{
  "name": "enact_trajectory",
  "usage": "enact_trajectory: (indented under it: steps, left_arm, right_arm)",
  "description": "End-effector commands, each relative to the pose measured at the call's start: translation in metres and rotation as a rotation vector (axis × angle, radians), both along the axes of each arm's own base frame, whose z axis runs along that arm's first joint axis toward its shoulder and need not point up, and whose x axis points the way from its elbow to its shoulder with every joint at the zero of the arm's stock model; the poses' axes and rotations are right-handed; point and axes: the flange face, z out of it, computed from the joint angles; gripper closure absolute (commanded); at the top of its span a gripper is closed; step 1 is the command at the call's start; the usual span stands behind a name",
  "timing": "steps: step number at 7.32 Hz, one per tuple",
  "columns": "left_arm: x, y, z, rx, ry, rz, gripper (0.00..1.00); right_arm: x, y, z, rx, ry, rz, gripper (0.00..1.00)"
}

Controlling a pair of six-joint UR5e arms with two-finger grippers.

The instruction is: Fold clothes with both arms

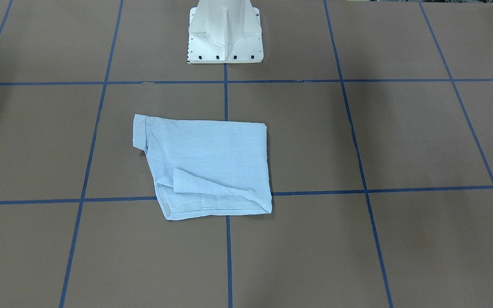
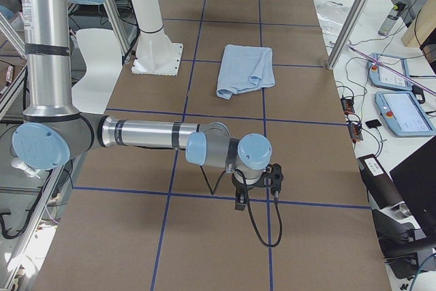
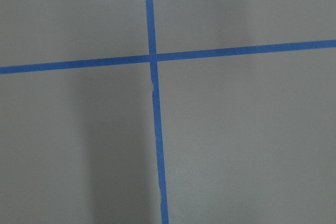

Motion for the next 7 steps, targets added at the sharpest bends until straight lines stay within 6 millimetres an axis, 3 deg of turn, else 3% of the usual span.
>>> enact_trajectory:
  steps: [1, 4, 7]
  left_arm:
    - [0.0, 0.0, -0.002, 0.004, 0.0, 0.0, 0.0]
    - [0.0, 0.003, -0.007, 0.012, 0.0, -0.001, 0.0]
    - [0.0, 0.01, -0.026, 0.01, 0.0, -0.001, 0.0]
  right_arm:
    - [0.0, -0.001, 0.0, -0.007, 0.001, 0.007, 0.0]
    - [0.003, -0.002, -0.001, 0.0, 0.037, 0.001, 0.0]
    - [0.007, -0.01, -0.004, 0.011, 0.096, -0.002, 0.0]
